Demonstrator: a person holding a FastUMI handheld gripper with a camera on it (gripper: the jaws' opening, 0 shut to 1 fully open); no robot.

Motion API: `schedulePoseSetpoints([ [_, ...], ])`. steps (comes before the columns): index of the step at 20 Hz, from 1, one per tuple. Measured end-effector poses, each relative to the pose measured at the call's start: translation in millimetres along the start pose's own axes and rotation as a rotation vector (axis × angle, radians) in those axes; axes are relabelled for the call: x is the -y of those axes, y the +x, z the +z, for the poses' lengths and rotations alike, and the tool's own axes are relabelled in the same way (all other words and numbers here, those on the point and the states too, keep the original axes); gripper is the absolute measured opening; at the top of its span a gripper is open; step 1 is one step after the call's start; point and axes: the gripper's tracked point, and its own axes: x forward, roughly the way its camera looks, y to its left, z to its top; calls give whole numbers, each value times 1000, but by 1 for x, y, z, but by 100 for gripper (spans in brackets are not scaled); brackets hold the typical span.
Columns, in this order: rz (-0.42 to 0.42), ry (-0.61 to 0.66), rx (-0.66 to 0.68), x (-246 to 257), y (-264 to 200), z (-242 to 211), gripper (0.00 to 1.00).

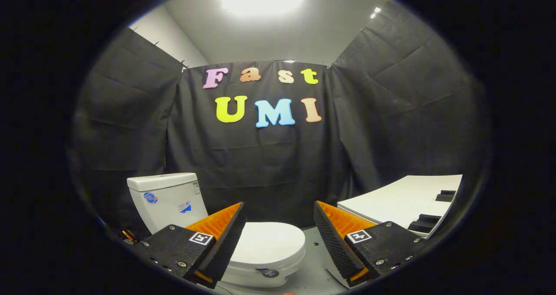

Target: Open the toilet lid.

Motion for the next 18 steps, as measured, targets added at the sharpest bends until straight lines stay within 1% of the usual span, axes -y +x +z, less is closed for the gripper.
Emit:
schedulePoseSetpoints([
  [3,7,37,-14,-3,8,-5,96],
  [7,-5,92,-30,0,18,-13,96],
  [11,5,188,-78,-3,31,-29,95],
  [14,15,281,-140,-9,37,-53,96],
  [18,13,374,-226,-15,41,-85,95],
])
